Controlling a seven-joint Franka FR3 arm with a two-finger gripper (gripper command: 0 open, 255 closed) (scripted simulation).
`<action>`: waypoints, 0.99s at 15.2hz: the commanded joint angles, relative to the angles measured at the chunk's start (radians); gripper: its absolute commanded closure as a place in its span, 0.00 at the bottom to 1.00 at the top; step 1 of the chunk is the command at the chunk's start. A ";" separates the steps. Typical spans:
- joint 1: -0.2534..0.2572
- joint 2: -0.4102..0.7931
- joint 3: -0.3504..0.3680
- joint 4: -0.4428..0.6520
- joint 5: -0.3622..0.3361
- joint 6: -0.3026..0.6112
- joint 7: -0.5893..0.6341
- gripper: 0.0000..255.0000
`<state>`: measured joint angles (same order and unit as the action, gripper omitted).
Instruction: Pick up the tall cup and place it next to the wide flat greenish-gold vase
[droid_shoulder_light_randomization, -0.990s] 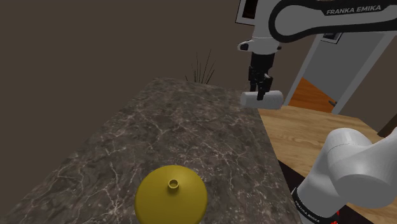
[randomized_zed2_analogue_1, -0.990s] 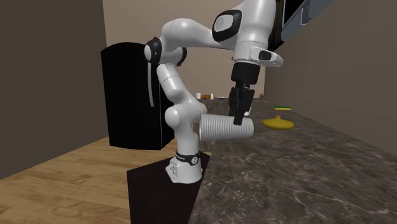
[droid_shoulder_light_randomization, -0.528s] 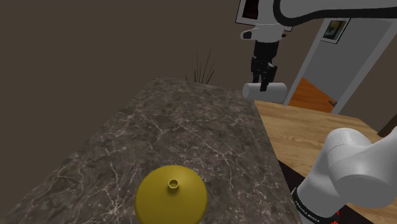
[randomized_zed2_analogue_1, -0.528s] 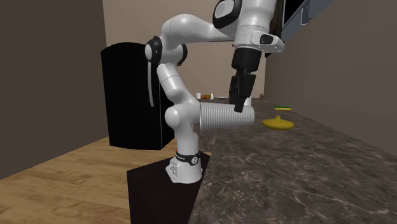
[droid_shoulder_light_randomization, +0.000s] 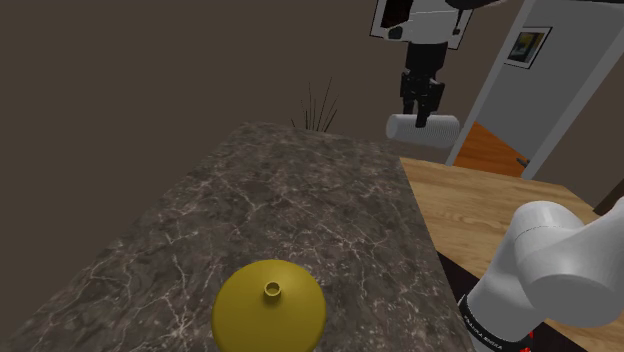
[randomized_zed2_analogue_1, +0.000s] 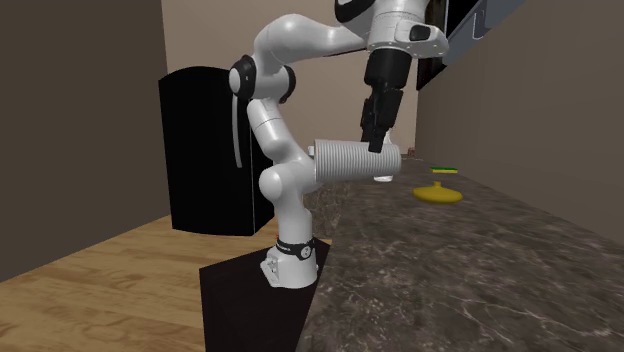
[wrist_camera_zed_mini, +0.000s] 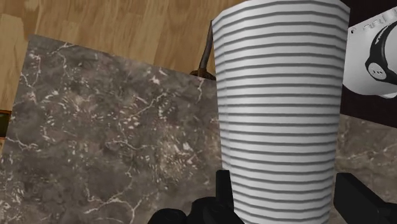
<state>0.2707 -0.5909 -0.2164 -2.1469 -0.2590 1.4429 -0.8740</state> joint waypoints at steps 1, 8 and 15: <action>0.001 0.007 0.001 0.019 0.001 -0.012 -0.003 1.00; 0.056 0.029 0.135 0.023 0.099 -0.024 0.167 1.00; 0.110 0.104 0.262 0.078 0.189 -0.023 0.334 1.00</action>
<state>0.3723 -0.4960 0.0255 -2.0692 -0.0838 1.4135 -0.5686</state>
